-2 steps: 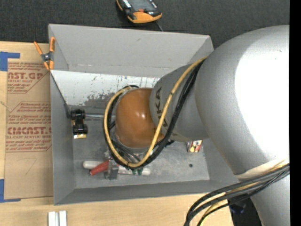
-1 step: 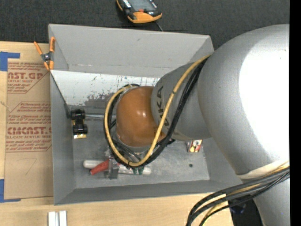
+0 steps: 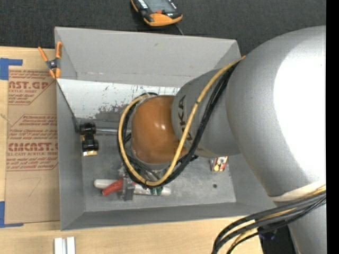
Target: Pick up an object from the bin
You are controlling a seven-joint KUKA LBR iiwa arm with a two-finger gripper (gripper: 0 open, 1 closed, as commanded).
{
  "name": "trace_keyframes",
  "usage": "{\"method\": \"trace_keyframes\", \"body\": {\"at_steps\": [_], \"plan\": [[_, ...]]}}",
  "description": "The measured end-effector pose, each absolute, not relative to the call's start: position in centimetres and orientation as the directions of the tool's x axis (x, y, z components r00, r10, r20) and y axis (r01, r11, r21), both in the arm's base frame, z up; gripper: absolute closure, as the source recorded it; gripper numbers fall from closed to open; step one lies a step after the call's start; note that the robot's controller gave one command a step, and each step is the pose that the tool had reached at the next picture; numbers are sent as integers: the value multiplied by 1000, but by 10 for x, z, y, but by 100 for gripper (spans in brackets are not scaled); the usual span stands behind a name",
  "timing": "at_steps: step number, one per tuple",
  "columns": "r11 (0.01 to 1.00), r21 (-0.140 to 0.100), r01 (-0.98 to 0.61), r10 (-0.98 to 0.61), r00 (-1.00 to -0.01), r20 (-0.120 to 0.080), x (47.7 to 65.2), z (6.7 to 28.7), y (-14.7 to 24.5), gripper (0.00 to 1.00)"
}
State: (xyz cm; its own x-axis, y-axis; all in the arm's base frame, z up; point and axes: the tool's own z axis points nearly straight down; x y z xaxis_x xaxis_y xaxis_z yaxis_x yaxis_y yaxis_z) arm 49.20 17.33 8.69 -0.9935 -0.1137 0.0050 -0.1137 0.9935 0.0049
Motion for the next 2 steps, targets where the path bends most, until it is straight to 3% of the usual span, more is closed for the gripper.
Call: {"method": "trace_keyframes", "body": {"at_steps": [1,2], "plan": [[993,5,-114,-114,-993,5,492,95,173,100],[994,4,-113,-113,-993,10,490,117,173,100]]}}
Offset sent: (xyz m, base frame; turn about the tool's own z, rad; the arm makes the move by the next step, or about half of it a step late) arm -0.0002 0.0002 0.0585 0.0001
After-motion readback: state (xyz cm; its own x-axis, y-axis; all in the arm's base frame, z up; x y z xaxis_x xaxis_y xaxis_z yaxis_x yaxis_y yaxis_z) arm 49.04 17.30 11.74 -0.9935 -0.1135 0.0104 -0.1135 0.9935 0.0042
